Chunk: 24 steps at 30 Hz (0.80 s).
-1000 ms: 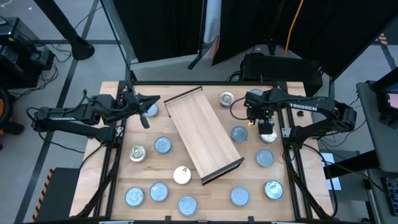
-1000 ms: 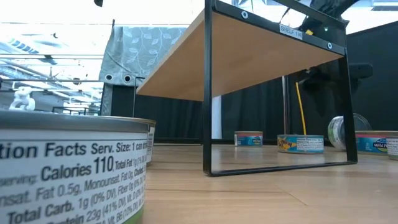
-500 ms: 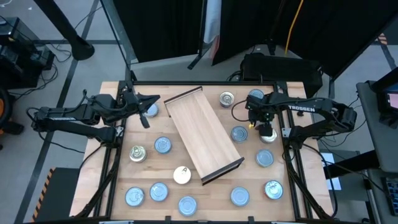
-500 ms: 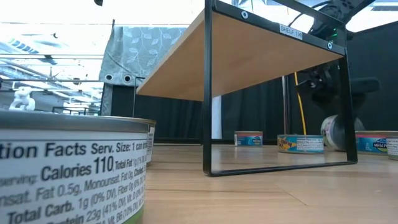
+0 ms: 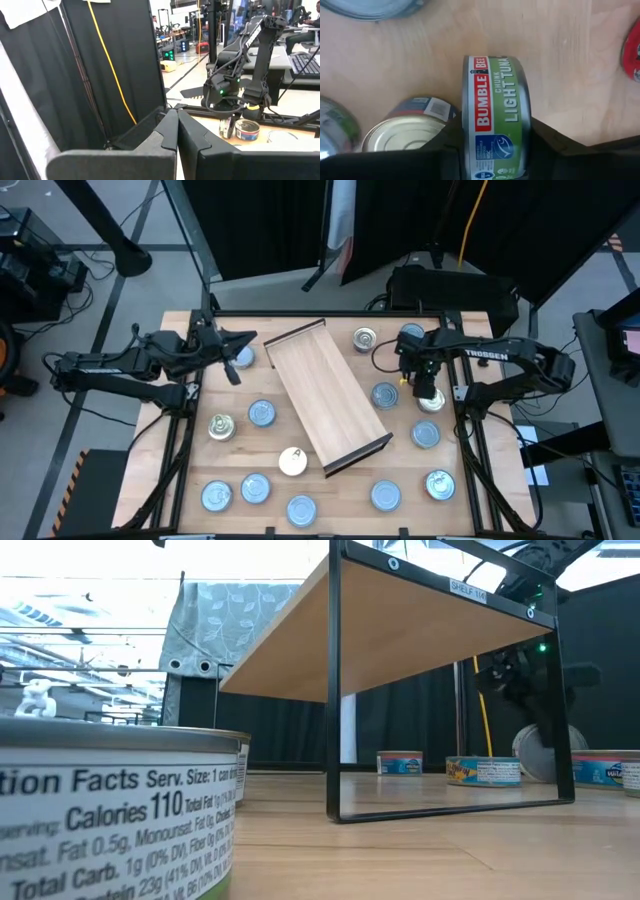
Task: Stack canned seafood by type on shelf
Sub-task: Put the right green tuna can on the shelf
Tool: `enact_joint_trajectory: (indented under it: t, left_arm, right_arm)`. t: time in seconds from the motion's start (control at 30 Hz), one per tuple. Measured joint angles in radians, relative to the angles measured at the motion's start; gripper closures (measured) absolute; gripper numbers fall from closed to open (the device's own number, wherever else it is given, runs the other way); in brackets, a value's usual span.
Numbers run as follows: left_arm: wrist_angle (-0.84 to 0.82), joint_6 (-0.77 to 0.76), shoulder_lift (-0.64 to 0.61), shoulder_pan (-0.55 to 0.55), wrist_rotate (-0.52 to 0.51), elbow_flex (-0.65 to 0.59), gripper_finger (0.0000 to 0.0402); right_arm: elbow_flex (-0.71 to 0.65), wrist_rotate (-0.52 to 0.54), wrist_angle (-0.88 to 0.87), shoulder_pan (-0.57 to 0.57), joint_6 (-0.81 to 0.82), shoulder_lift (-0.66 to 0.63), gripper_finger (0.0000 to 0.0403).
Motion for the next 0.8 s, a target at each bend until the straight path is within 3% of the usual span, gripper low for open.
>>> enact_joint_trajectory:
  t: [0.17, 0.4, 0.5, 0.7, 0.8]
  left_arm:
    - [0.011, 0.0, 0.0, 0.0, -0.001, 0.0, 0.04]
    - [0.011, 0.0, 0.0, 0.0, -0.02, 0.0, 0.04]
    - [0.01, 0.017, 0.0, 0.0, -0.025, 0.0, 0.04]
    - [0.007, 0.035, 0.0, 0.0, -0.026, 0.0, 0.04]
    - [0.006, 0.037, 0.0, 0.0, -0.026, 0.0, 0.04]
  right_arm:
    - [0.091, -0.007, -0.062, 0.0, 0.051, -0.031, 0.0269]
    - [0.325, -0.048, -0.049, 0.0, 0.085, -0.049, 0.0276]
    - [0.415, -0.148, 0.065, 0.0, 0.12, -0.049, 0.0273]
    - [0.472, -0.471, 0.405, 0.001, 0.264, -0.049, 0.0268]
    - [0.472, -0.478, 0.596, 0.008, 0.388, -0.03, 0.0269]
